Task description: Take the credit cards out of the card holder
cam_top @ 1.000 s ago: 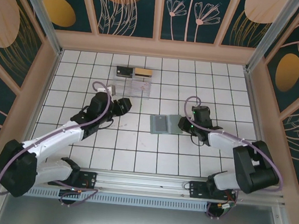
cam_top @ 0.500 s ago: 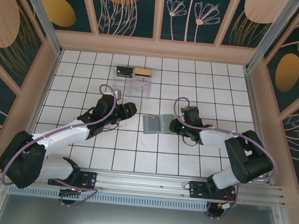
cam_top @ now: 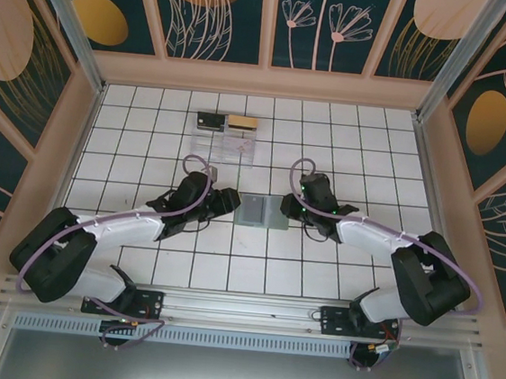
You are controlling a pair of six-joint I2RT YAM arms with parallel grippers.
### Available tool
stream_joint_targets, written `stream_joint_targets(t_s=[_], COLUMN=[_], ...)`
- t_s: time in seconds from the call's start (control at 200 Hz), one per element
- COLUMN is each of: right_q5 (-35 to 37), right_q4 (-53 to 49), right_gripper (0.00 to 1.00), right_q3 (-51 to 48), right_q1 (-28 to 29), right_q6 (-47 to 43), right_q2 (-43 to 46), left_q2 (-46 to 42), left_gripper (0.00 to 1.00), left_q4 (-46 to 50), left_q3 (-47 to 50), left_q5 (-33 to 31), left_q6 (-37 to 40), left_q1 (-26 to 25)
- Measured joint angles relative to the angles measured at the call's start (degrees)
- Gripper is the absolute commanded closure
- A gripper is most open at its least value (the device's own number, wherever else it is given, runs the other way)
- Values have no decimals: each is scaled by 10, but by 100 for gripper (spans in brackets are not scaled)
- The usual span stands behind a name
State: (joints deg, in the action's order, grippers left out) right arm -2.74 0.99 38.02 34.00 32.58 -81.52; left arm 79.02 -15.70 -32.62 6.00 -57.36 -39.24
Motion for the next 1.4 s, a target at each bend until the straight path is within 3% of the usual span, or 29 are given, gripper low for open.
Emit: stream_joint_targets(t_s=[0.32,0.731,1.401], right_q5=[-13,-16,-18], right_q4=[3,13,18], right_gripper=[69,77,76], right_q3=[5,5,5], right_q1=[-20,-21,-21], right_q6=[-23,-27,-29], right_q2=[-90,-93,-96], left_q2=[56,116,171], left_gripper=[52,52,52], left_q4=[-17,-22,-16], left_q3=[-22,-54,-80], left_q5=[11,31,43], left_q6=[-10,-10,-5], left_q1=[-7,-17,-20])
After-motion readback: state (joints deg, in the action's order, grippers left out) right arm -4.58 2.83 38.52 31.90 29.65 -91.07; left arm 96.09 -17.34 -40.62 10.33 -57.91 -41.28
